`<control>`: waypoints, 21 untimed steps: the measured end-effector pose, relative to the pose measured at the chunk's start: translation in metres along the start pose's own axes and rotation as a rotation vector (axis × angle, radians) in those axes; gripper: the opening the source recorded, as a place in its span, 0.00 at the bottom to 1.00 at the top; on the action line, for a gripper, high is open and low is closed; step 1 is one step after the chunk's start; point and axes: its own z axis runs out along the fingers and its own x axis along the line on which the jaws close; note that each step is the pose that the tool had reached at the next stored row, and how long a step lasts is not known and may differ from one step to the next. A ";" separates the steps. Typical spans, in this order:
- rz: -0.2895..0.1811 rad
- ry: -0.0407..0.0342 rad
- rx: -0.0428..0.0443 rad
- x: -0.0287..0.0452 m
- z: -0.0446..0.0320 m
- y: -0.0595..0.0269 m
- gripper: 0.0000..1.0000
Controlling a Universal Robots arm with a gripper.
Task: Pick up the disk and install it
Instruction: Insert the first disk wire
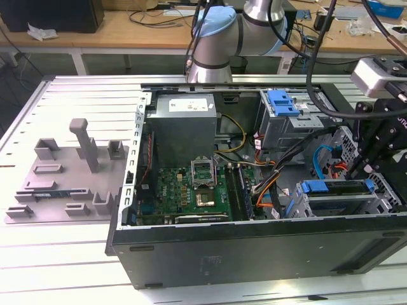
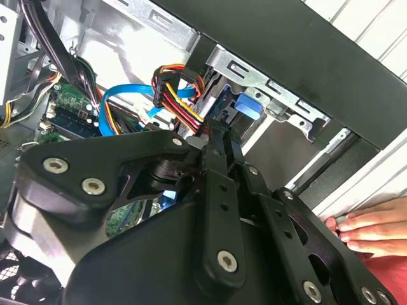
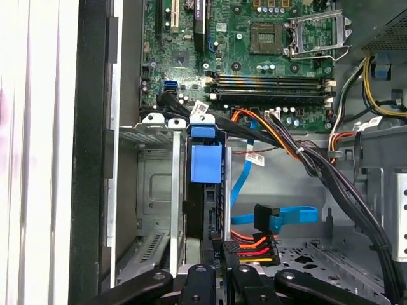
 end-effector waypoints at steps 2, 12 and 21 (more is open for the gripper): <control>0.001 0.0000 0.0026 0.0001 0.0000 0.0003 0.16; 0.041 -0.0018 0.0089 -0.0003 0.0012 0.0024 0.16; 0.041 -0.0018 0.0089 0.0023 0.0012 0.0024 0.16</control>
